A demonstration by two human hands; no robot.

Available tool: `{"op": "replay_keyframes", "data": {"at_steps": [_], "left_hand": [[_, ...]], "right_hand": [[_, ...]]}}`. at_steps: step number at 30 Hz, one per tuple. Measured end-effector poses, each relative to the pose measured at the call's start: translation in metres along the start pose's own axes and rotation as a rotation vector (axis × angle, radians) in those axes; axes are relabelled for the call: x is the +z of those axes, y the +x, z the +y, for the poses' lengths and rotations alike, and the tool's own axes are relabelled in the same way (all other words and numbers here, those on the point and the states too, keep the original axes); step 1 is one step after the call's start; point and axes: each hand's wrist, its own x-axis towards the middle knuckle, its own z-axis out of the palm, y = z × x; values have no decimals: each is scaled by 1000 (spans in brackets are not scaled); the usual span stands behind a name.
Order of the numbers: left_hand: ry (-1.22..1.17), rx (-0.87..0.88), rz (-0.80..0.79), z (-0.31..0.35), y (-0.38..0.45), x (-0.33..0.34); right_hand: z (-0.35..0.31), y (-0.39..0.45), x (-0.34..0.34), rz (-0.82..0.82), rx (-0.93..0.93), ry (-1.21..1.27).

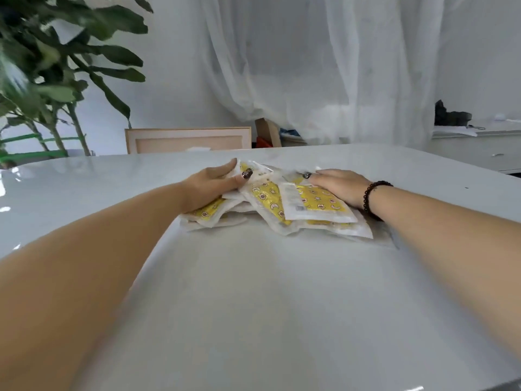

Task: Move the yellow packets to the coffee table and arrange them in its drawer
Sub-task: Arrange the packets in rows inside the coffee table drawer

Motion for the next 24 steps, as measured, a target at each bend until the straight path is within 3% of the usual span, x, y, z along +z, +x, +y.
{"op": "replay_keyframes", "data": {"at_steps": [4, 10, 24], "left_hand": [[-142, 8, -8, 5, -6, 4], [-226, -57, 19, 4, -36, 0], [-188, -122, 54, 7, -150, 4]], "right_hand": [[-36, 7, 34, -63, -130, 45], [-56, -16, 52, -66, -159, 106], [-75, -134, 61, -109, -214, 95]]}}
